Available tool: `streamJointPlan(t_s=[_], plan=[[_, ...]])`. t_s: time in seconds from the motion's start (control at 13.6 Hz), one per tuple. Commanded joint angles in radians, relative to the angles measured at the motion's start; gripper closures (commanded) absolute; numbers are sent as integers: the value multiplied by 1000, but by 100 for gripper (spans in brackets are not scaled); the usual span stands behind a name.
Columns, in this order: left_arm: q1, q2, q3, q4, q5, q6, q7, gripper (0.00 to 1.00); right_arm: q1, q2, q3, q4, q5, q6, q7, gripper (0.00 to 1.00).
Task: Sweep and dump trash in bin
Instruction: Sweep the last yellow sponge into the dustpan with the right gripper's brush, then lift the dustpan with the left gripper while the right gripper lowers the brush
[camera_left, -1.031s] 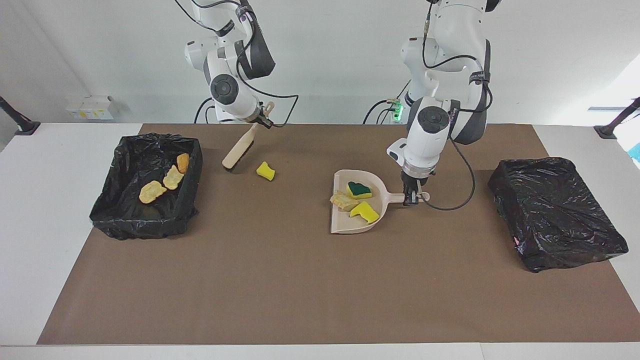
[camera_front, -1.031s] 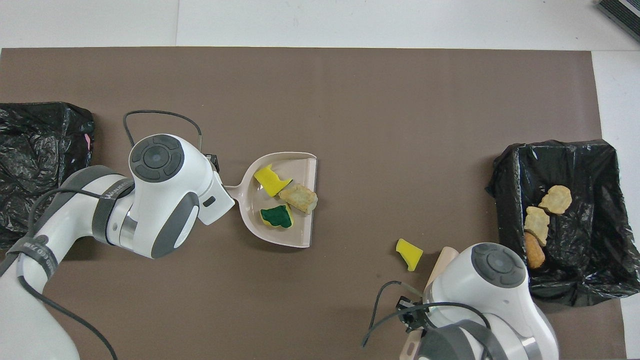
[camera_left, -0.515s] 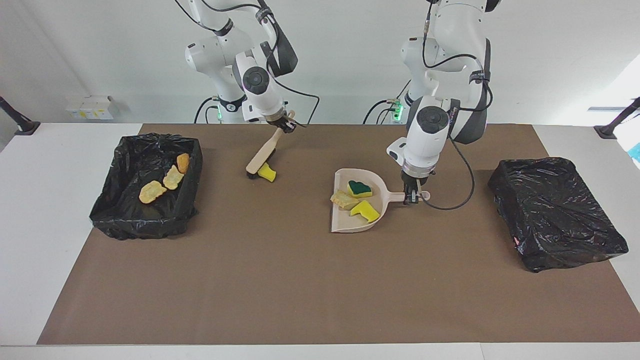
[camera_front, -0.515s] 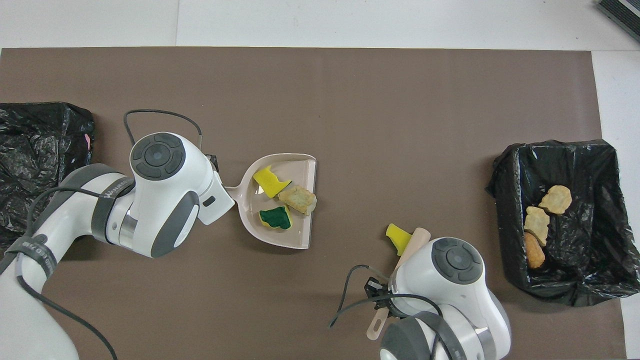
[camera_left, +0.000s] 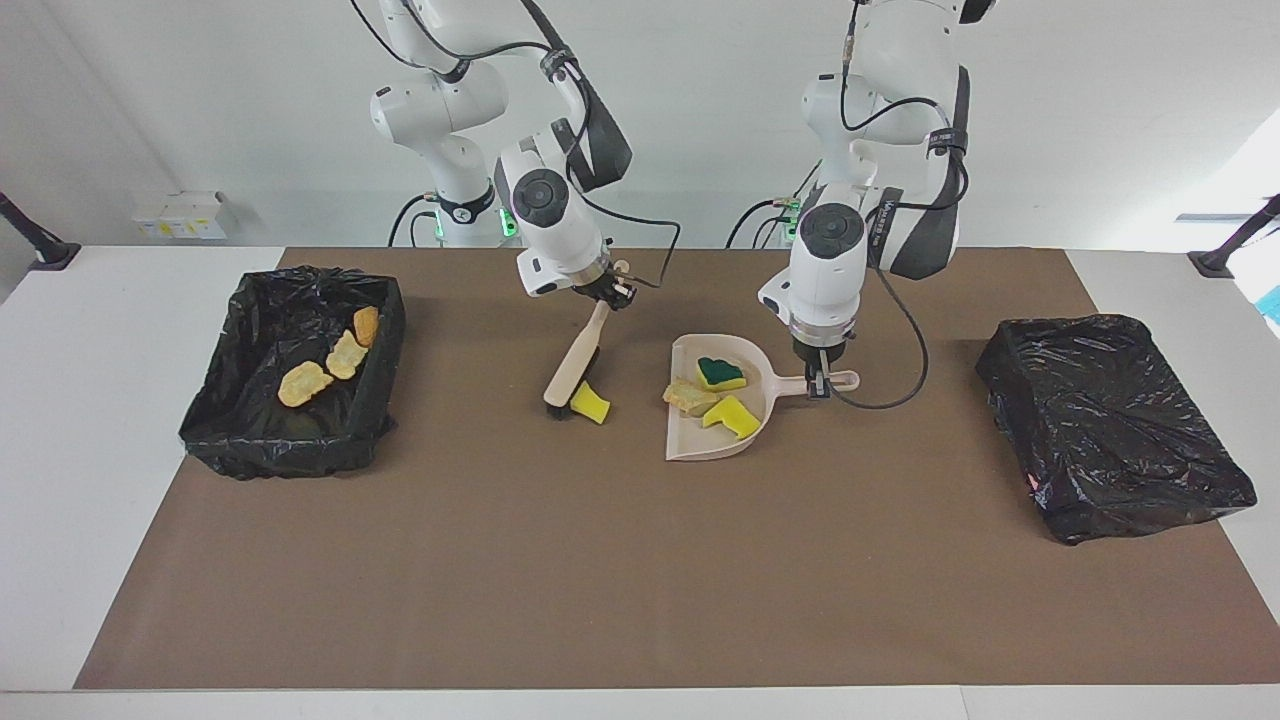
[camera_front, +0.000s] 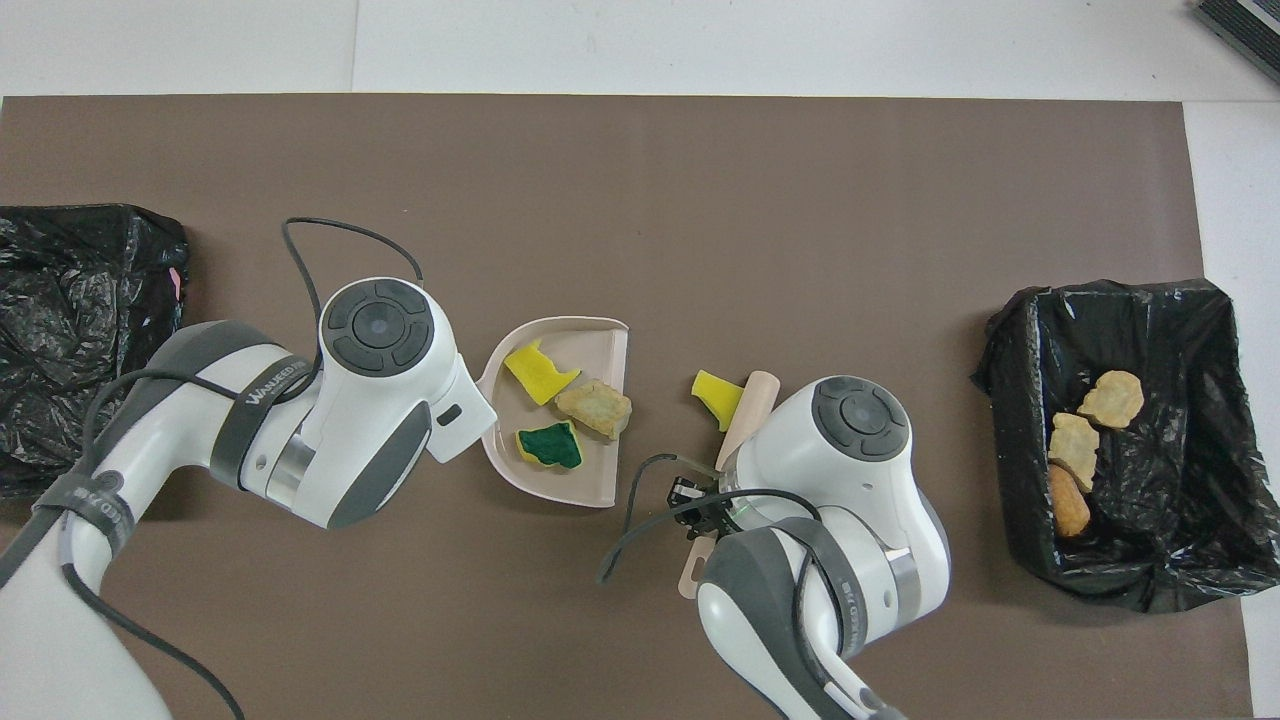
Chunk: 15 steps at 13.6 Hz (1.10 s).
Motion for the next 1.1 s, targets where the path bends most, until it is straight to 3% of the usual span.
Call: streamJointPlan(t_s=[0.0,0.59,1.03], plan=[[-28,-14,7,5,40,-19,-67,100,12,89,6,46,43,64,-226,100],[27,-15,4,-42,29,101,-15,100,64,210,30,267,134,42,-348,100],[100,-6,2,-47,-153,159,151,100,61,199,20,327,90,-72,-279,100]])
